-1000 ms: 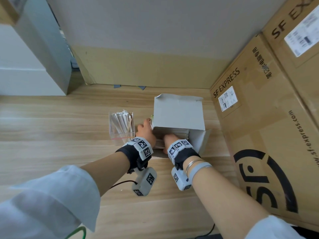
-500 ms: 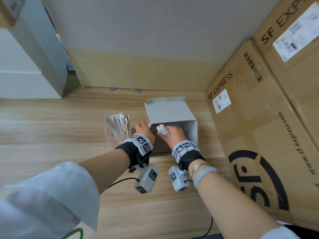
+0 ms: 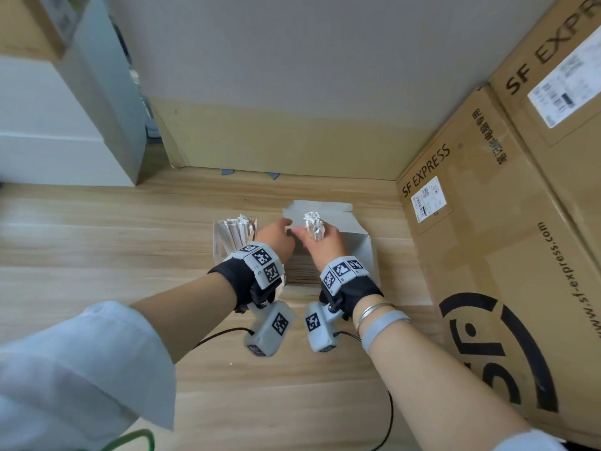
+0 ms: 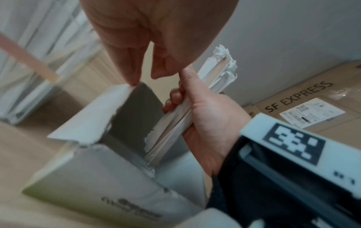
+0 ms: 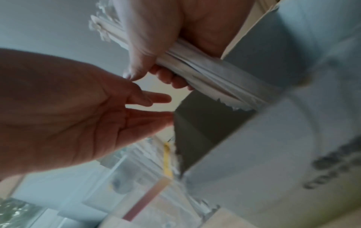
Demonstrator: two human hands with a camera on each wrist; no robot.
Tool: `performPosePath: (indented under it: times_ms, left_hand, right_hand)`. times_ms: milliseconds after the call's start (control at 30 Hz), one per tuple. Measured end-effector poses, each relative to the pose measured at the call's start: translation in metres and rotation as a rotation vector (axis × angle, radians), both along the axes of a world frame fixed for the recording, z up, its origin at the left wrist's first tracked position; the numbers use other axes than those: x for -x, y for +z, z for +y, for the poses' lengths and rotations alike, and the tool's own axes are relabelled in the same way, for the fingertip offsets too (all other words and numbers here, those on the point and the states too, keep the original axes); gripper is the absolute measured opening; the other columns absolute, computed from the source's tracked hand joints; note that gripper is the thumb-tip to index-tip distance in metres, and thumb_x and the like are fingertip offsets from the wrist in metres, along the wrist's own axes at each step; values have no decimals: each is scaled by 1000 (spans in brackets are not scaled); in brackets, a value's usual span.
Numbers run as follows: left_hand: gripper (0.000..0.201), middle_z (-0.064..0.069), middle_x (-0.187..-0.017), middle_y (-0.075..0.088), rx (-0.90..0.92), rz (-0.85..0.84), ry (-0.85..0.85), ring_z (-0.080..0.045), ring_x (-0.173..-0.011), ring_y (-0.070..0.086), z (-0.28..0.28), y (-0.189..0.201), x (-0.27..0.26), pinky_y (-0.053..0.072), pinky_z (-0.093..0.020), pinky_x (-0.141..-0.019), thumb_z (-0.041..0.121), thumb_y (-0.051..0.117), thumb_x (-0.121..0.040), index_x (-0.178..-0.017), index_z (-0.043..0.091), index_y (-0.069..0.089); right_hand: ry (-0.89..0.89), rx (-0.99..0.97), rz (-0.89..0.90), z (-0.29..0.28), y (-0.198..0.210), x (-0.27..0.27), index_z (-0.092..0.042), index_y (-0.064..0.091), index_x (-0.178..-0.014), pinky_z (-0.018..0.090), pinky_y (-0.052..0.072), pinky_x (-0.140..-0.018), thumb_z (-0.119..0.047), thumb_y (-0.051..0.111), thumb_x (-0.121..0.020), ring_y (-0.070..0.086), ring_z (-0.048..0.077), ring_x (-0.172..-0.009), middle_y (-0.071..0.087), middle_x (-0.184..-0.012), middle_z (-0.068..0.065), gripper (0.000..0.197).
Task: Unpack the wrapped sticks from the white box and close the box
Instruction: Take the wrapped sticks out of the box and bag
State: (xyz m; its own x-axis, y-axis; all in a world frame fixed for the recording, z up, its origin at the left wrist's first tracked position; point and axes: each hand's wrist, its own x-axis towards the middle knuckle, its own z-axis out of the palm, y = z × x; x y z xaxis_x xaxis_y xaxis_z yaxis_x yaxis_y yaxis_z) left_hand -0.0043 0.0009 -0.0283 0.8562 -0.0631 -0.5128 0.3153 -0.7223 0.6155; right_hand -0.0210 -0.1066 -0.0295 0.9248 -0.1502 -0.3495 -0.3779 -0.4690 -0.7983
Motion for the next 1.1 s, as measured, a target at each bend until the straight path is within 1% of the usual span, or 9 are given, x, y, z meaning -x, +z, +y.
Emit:
performPosePath:
  times_ms: [133,233,367,567,667,767,866,1000,1100]
  left_hand:
    - [32,-14,-119,64,48,-208,124,-32,-100,64,28,8,-10,53,-32,-81,7,37,-94,-116,10,60]
    - [32,-13,-127,53,-111,-318,152,-31,-115,51,57,6,-11,45,-37,-96,11,44,-91,-120,17,58]
    - [39,-16,-140,42,-113,-227,237,-33,-125,46,90,-9,-12,37,-39,-105,19,45,-95,-133,13,46]
    - [32,-24,-121,62,170,-112,321,-34,-101,61,106,-28,-14,46,-39,-90,9,38,-98,-118,-4,59]
    - [32,-26,-113,65,173,-129,292,-21,-63,55,109,-27,-13,44,-28,-59,12,38,-98,-116,-3,60]
    - [33,-23,-116,64,141,-131,250,-38,-92,63,111,-23,-12,49,-39,-79,13,37,-99,-119,-2,59]
    - [33,-24,-117,64,144,-122,242,-40,-103,61,111,-19,-12,48,-40,-86,12,36,-100,-120,-1,58]
    - [34,-19,-121,64,102,-121,235,-35,-107,60,108,-18,-13,46,-35,-88,12,35,-100,-121,2,59]
    - [34,-17,-124,63,95,-129,252,-33,-110,59,104,-16,-13,45,-33,-89,11,34,-100,-120,1,59]
  right_hand:
    - [-2,-30,-62,24,11,-11,-14,55,-66,27,41,-64,-36,66,-83,50,21,-63,54,-61,2,30]
    - [40,-45,-120,41,26,-20,-15,55,-67,25,42,-65,-37,65,-84,51,20,-63,53,-61,-1,29]
    - [106,-65,-215,64,48,-32,-19,45,-56,18,39,-55,-36,62,-86,45,11,-51,48,-56,-4,39]
    - [174,-215,-255,96,46,-37,-19,47,-53,3,41,-57,-33,58,-89,52,6,-51,54,-55,-5,41]
    - [214,-204,-164,100,30,-34,-18,59,-60,-3,40,-58,-33,59,-89,55,-4,-58,65,-70,-5,33]
    - [237,-194,-16,95,14,-30,-17,69,-84,-8,37,-61,-26,66,-86,57,-4,-74,68,-105,2,9]
    - [263,-156,-13,87,6,-28,-30,56,-66,20,36,-101,-20,73,-79,53,11,-118,57,-134,-1,23]
    - [280,-51,-39,77,6,-27,-28,56,-67,34,28,-109,-20,68,-83,45,18,-131,55,-137,-2,21]
    - [326,32,-58,70,2,-24,-12,70,-86,33,25,-113,-19,63,-87,42,18,-135,58,-135,0,9]
